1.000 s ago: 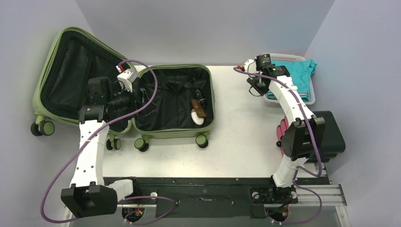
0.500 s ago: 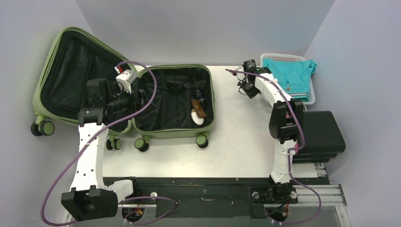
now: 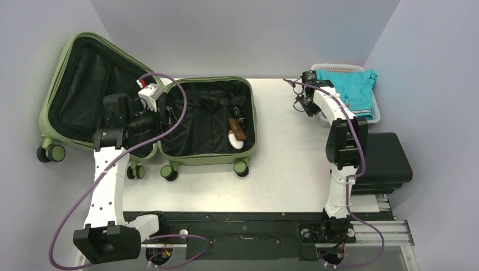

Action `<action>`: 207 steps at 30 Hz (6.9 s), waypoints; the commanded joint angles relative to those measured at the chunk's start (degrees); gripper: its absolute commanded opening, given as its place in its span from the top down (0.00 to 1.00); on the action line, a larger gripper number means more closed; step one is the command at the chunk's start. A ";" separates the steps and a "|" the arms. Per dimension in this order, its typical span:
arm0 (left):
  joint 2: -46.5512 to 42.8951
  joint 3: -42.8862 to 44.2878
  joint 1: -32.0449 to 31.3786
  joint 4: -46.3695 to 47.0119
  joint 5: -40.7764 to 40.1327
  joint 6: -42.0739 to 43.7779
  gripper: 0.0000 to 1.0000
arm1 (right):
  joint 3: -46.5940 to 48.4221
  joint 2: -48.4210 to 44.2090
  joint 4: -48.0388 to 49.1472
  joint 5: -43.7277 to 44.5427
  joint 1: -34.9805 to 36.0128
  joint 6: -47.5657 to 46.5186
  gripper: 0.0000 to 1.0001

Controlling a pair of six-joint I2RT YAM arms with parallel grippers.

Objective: Open, take out, and arrange the luggage
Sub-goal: Move the bin to the corner of the board, then adjust the luggage at the center of the board, then move the storage box to the center of the board.

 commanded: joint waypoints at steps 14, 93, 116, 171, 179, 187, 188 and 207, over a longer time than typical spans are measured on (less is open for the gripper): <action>-0.04 2.78 -0.85 -0.54 -1.83 2.49 0.04 | -5.18 -19.59 4.02 -5.90 4.23 2.09 0.81; 33.22 65.91 12.27 -16.70 -60.16 33.76 1.00 | -9.78 -9.45 16.11 -23.39 13.79 28.19 0.49; 28.51 66.22 -3.21 -11.64 -73.43 34.75 1.00 | -2.14 2.12 12.21 -23.62 27.97 25.31 0.49; 8.52 31.16 -32.28 1.89 -54.44 27.12 0.04 | -13.55 -34.36 0.68 -15.60 7.02 11.16 0.23; 13.96 22.49 -43.81 5.35 -47.82 22.12 0.04 | -20.98 -50.59 -4.18 -4.32 -3.17 1.14 0.27; 22.50 22.40 -51.42 9.33 -41.12 18.25 0.04 | -33.13 -68.06 2.75 19.48 -12.33 -7.58 0.28; 23.90 22.51 -52.35 9.54 -40.61 18.09 0.04 | -35.63 -69.05 3.89 20.42 -13.47 -8.71 0.29; 38.70 33.27 -60.76 8.76 -32.99 11.78 0.04 | -39.80 -63.50 12.05 8.11 -48.51 -22.88 1.00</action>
